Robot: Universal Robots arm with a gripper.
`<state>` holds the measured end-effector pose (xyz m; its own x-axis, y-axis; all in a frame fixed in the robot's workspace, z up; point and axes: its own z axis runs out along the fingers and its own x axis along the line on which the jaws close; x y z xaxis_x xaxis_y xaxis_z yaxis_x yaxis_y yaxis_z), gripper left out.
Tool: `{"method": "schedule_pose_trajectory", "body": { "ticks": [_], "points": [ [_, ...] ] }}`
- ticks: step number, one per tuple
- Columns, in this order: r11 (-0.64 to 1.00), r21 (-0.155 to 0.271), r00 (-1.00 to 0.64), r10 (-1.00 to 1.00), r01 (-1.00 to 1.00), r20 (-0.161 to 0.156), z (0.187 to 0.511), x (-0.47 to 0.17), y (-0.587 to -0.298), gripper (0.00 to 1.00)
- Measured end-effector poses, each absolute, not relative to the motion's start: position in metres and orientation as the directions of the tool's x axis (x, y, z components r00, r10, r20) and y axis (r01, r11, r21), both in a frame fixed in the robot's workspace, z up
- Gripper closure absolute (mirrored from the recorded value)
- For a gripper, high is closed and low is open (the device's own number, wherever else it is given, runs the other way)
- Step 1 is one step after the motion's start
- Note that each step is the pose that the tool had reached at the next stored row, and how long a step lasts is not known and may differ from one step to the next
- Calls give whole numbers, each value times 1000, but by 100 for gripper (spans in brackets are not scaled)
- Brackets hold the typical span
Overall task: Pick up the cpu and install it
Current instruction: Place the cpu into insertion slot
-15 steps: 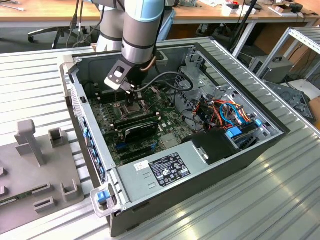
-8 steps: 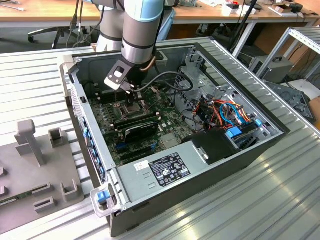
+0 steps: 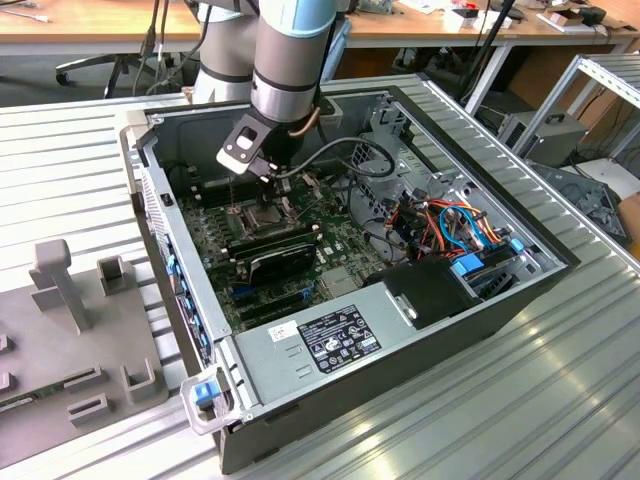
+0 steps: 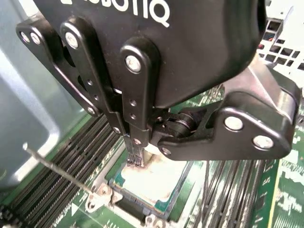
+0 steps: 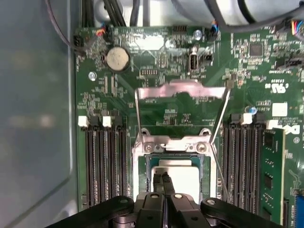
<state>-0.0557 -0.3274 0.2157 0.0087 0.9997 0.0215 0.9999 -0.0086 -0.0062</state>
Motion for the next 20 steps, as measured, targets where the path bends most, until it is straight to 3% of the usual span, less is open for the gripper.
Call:
{"method": "schedule_pose_trajectory", "body": {
  "ticks": [12,20],
  "points": [
    [-9,-8,9,1000,1000,21,246,-40,-328,89],
    [-9,-11,9,1000,1000,21,247,-38,-343,89]
  ]
}}
